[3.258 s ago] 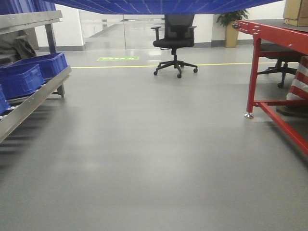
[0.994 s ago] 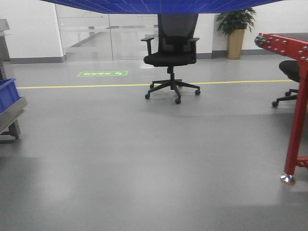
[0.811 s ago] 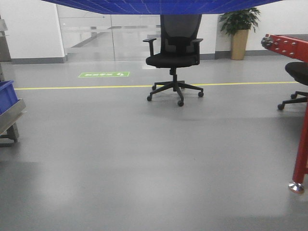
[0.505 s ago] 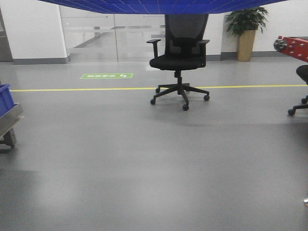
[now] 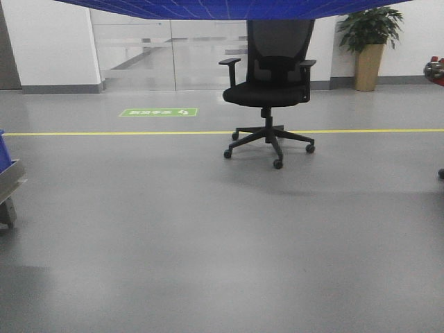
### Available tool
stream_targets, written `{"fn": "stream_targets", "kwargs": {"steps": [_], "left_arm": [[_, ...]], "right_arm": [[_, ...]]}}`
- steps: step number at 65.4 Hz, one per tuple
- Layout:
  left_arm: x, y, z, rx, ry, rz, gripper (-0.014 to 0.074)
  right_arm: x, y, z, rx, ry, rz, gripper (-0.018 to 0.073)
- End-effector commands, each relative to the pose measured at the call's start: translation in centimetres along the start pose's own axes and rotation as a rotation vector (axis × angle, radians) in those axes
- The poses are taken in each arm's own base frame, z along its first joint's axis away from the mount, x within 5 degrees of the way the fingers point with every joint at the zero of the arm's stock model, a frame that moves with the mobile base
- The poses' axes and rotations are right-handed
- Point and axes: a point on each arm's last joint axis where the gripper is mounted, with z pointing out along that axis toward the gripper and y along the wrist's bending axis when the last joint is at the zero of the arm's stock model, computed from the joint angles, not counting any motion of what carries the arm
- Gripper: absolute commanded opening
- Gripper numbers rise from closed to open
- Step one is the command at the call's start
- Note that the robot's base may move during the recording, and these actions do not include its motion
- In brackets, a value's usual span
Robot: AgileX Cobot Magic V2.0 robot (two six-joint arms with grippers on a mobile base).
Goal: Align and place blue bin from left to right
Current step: 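Drive across the floor past the black chair carrying the bin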
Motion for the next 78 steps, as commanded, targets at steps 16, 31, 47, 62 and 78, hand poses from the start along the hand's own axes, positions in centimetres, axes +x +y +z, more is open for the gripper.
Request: {"fn": "stream_targets", "kwargs": {"steps": [16,31,47,62,78], "left_arm": [[-1.3,0.7,-1.8,-0.028,-0.133,0.019,-0.0008],[-1.7,0.4,-1.4,-0.010,-0.182,0.023,-0.0008],[-2.3,0.0,-0.5,0.012,-0.238,0.030,-0.0008],[-2.7,-0.4,0.1,0.030,-0.281,0.036,-0.0008],[-2.9,-0.5,0.1,0.038,-0.305,0.037,-0.0008]], "right_arm": [[-1.4,-0.2,-1.7,0.011,-0.166,-0.038,-0.0079],[-1.9,-0.1,-1.8,0.002,-0.224,-0.039,-0.0079],[-2.4,0.0,-1.9,-0.007,-0.285,-0.040,-0.0079],[-2.6,0.0,-1.9,-0.010,-0.303,-0.040,-0.0079],[-2.6,0.0,-2.0,-0.011,-0.307,-0.040,-0.0079]]}}
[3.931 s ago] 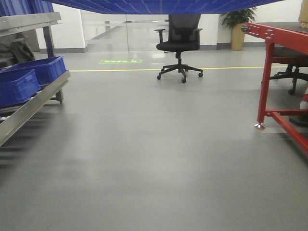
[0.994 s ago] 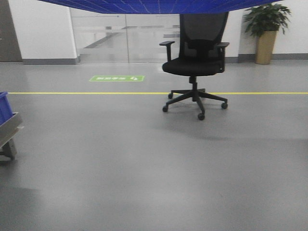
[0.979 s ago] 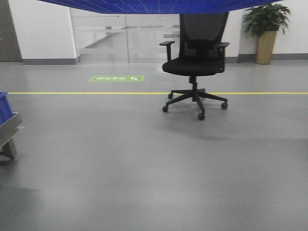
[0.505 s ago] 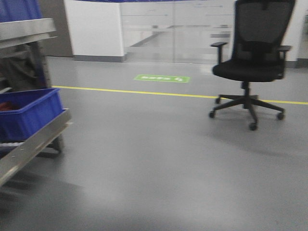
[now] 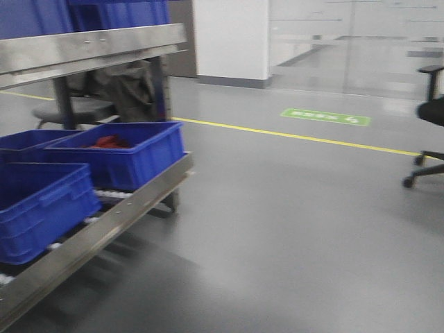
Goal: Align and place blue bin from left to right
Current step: 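Drive across the floor past the black chair carrying the bin, then drive up to the second rack of blue bins holding the bin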
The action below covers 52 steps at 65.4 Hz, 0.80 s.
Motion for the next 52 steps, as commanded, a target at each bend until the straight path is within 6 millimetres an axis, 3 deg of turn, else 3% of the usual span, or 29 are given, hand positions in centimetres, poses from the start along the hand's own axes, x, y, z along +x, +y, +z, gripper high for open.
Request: {"fn": "stream_targets", "kwargs": {"steps": [1,52], "left_arm": [[-1.82,0.16,-1.66,0.022,-0.165,0.011,-0.0008],[-1.80,0.15,-1.57,0.021,-0.163,0.011,-0.0008]], "right_arm": [[-1.30,0.15,-1.61,-0.023,-0.130,-0.028,-0.0079],[-1.30,0.15,-1.61,-0.023,-0.130,-0.028,-0.0079]]}}
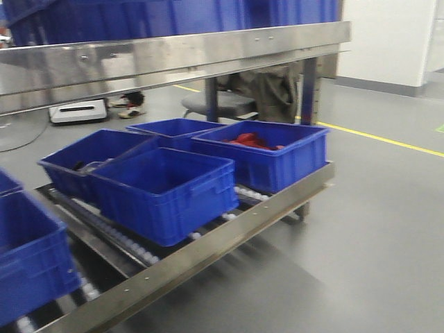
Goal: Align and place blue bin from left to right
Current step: 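Drive up to the second rack of blue bins holding the bin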
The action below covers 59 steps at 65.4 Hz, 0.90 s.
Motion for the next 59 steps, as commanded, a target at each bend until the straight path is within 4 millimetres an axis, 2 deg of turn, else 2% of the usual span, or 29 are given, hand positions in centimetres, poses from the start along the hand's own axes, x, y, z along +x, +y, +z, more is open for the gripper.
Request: {"fn": "stream_targets", "kwargs": {"steps": [1,59], "left_arm": [[-1.76,0.14,-1.56,0.023,-0.158,0.010,-0.0008],[-1.76,0.14,-1.56,0.023,-0.158,0.010,-0.0008]], "right_arm": [[-1.25,0.15,-1.60,-0.022,-0.124,-0.030,-0.0079],[-1.25,0.15,-1.60,-0.022,-0.124,-0.030,-0.0079]]}}
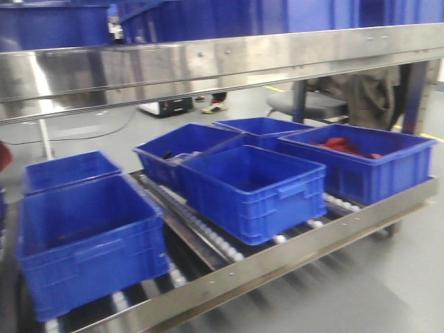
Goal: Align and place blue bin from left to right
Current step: 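Drive up to the second rack of blue bins holding the bin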
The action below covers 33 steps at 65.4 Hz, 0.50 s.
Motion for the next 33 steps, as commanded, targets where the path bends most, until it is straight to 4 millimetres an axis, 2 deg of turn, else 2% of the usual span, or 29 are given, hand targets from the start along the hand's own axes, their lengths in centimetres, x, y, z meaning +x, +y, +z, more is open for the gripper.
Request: {"fn": "stream_targets", "kwargs": {"steps": [1,33], "left_arm": [[-1.78,0.15,-1.64,0.023,-0.159,0.009,-0.0008],[-1.78,0.15,-1.64,0.023,-0.159,0.009,-0.0008]], "right_arm": [[-1.23,0.14,-1.60,-0.021,-0.121,-0.030,-0.0079],[-1.23,0.14,-1.60,-0.021,-0.121,-0.030,-0.0079]]}}
